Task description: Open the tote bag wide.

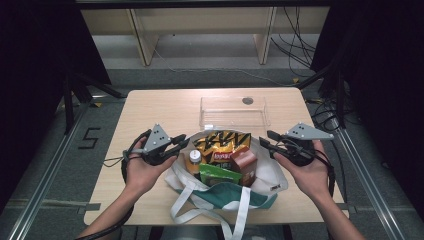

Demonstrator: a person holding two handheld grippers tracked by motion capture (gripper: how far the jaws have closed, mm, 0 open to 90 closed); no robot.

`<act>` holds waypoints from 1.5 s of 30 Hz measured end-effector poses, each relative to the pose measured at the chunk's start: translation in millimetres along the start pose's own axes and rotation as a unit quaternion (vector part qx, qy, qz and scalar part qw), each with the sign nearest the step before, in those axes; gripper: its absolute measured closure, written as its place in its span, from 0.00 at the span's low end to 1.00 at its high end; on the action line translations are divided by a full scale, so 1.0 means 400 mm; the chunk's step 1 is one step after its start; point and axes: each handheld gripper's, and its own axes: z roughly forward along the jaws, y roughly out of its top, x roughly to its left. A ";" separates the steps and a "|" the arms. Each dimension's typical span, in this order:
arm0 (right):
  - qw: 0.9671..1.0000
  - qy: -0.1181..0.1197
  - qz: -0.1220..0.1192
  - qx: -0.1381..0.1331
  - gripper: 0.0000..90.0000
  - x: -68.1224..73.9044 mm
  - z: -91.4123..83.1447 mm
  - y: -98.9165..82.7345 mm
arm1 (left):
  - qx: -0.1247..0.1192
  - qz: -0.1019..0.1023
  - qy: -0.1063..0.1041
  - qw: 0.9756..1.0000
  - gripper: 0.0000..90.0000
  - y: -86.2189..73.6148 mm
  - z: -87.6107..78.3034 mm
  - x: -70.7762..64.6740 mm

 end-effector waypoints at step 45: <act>0.997 0.006 -0.003 0.083 0.94 -0.032 0.126 -0.033 | 0.059 -0.045 0.018 0.997 0.97 -0.091 0.113 0.065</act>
